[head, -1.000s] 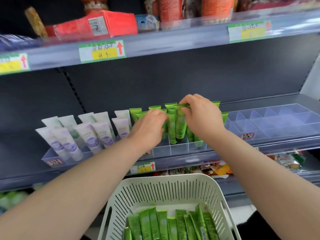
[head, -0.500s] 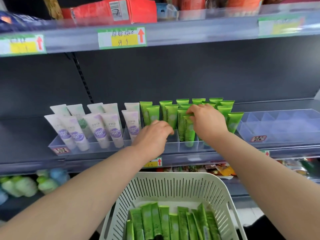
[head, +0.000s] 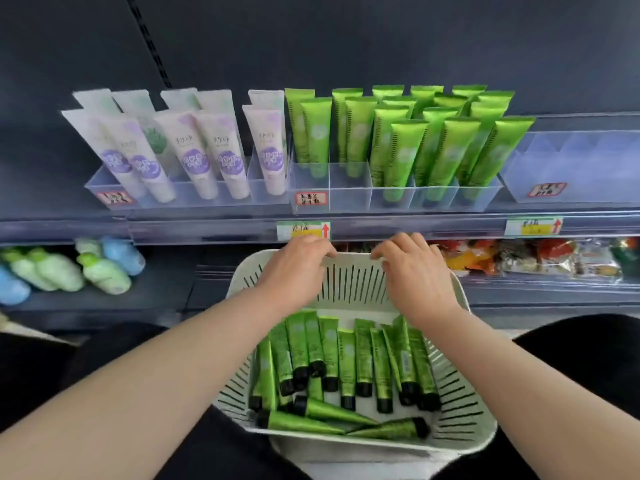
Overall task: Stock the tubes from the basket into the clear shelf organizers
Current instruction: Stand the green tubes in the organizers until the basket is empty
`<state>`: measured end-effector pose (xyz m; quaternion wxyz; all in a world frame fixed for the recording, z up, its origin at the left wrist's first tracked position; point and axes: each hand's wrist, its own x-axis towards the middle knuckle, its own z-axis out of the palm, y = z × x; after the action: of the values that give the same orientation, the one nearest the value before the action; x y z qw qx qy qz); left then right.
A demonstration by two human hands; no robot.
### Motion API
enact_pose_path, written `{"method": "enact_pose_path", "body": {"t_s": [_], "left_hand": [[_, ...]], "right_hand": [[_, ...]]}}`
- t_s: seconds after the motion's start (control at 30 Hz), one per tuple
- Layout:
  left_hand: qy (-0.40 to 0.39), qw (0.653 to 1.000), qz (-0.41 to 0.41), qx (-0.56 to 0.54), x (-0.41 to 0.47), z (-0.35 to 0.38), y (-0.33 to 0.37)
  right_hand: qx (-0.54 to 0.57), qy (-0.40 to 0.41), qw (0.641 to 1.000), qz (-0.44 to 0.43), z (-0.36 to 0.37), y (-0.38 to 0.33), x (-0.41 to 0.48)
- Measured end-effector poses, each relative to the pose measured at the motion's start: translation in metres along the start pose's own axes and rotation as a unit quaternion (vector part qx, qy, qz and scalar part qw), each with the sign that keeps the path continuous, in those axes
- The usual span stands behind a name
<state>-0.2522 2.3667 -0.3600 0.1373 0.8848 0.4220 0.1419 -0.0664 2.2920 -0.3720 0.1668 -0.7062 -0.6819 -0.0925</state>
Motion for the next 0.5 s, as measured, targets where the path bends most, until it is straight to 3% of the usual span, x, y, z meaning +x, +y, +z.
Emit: {"method": "enact_pose_path", "body": {"t_s": [0.23,0.5], "left_hand": [[-0.094,0.990,-0.102,-0.008,-0.052,0.069,-0.032],[-0.118,0.982,-0.145,-0.007,-0.066,0.097,-0.057]], "right_hand": [[0.017,-0.254,0.965,0.058,0.071,0.006,-0.043],[0.018,-0.360,0.931,0.058,0.118,-0.011,-0.040]]}}
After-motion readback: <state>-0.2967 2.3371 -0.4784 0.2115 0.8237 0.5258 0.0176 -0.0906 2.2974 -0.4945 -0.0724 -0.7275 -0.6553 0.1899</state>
